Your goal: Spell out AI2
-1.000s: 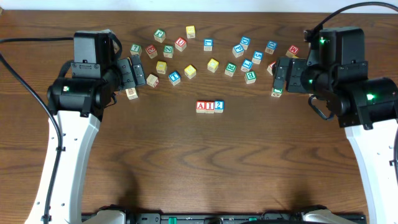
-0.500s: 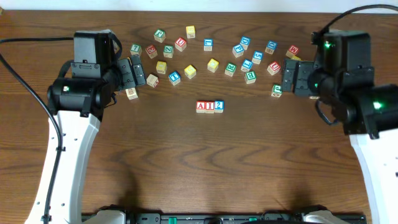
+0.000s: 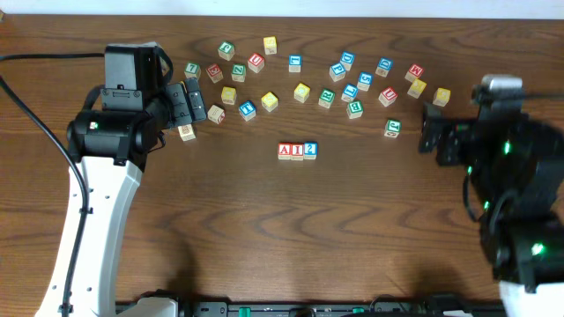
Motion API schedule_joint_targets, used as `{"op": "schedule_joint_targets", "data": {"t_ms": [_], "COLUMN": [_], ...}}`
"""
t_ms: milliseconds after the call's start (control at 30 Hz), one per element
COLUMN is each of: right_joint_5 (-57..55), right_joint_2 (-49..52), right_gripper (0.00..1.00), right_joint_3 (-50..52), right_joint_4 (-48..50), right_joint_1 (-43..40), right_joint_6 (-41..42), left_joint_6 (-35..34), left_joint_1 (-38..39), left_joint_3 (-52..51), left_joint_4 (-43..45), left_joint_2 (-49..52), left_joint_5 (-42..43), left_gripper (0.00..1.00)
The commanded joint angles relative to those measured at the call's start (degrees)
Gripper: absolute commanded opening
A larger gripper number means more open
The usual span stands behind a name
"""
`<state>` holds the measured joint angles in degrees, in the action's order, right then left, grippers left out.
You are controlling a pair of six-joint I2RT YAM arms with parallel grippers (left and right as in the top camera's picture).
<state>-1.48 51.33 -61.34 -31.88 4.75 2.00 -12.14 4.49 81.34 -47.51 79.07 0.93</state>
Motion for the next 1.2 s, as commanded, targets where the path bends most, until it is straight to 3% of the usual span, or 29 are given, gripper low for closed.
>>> {"op": "schedule_joint_targets", "data": {"t_ms": [0,100,433,933,1167], "right_joint_5": [2.7,2.7,6.4,6.6,7.2], "right_joint_2": [-9.9,-19.8,-41.9,-51.1,-51.1], "right_gripper": [0.99,0.99,0.99,0.99,0.99], "right_joint_3": [13.6,25.3,49.6,61.0,61.0], "right_joint_4": [7.1,13.9,26.2,29.5,28.0], "right_joint_1": [-1.3,-1.4,-3.0,-2.8,-2.1], "right_joint_6": [-4.3,-7.1,-7.2,-7.2,-7.2], "left_joint_6": [0.3,0.3,0.3,0.3,0.3], "left_joint_1": [-0.2,-0.2,-0.2,-0.2,-0.2], "left_joint_3": [0.7,0.7,0.7,0.7,0.7], "left_joint_4": [0.0,0.0,0.0,0.0,0.0], "left_joint_2": [0.0,0.0,0.0,0.0,0.0], "left_joint_5": [-0.5,-0.6,-0.6,-0.5,-0.5], "left_gripper": [0.98,0.98,0.98,0.98,0.98]}}
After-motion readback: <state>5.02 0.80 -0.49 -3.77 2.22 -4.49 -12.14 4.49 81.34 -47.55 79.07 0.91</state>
